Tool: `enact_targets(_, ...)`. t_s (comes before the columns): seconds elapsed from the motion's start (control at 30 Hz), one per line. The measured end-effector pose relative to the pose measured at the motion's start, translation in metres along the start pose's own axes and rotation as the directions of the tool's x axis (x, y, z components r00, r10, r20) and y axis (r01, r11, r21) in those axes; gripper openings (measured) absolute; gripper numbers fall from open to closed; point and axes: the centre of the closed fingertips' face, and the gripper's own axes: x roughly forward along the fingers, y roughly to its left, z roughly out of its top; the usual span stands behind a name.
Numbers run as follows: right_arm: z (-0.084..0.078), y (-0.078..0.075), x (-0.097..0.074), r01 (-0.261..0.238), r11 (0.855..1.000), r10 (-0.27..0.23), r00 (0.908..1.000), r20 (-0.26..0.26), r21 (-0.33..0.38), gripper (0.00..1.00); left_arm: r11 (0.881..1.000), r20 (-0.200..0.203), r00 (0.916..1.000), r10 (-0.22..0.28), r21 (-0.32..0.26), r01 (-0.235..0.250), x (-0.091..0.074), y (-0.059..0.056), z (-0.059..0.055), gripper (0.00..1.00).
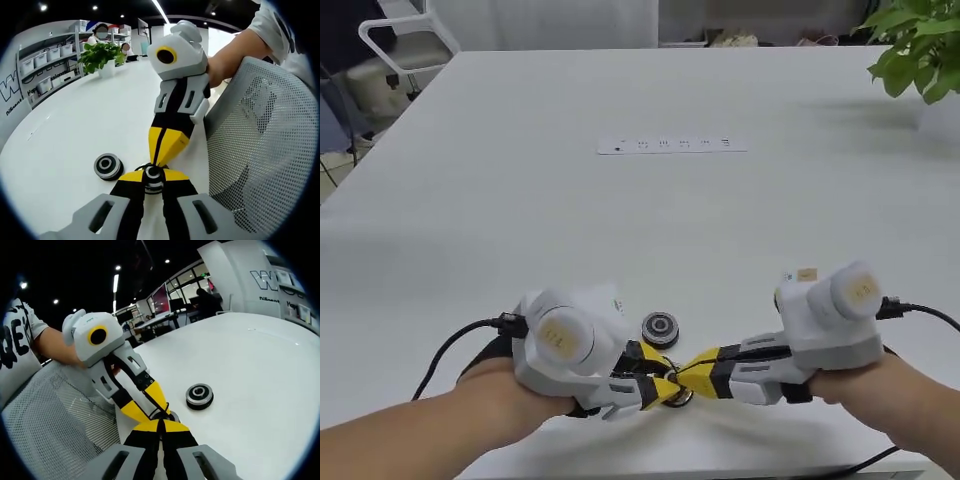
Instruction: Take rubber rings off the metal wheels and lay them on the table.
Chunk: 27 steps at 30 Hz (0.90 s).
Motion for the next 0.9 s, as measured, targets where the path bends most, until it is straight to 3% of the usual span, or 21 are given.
enact_targets(0.63,0.001,-0.004,-0.005,0.004,0.999,-0.005,0.9997,0.026,0.035,0.0,1.0,-0.004,1.0,-0.004,-0.003,0.004,-0.005,0.003,0.003,0.11)
enact_targets(0.73,0.002,-0.003,-0.006,0.002,0.999,-0.003,0.9996,0.029,0.037,0.0,1.0,0.005,0.9999,-0.017,-0.024,0.017,-0.007,0.001,0.006,0.13)
enact_targets(0.77,0.002,-0.003,-0.006,0.001,0.999,-0.002,0.9996,0.029,0.037,0.0,0.997,0.018,0.9995,-0.028,-0.071,0.029,-0.007,-0.002,0.008,0.14)
enact_targets(0.9,0.003,-0.003,-0.007,0.0,0.999,-0.001,0.9994,0.036,0.044,0.0,0.999,0.001,0.9997,-0.023,-0.036,0.023,-0.011,-0.001,0.009,0.16)
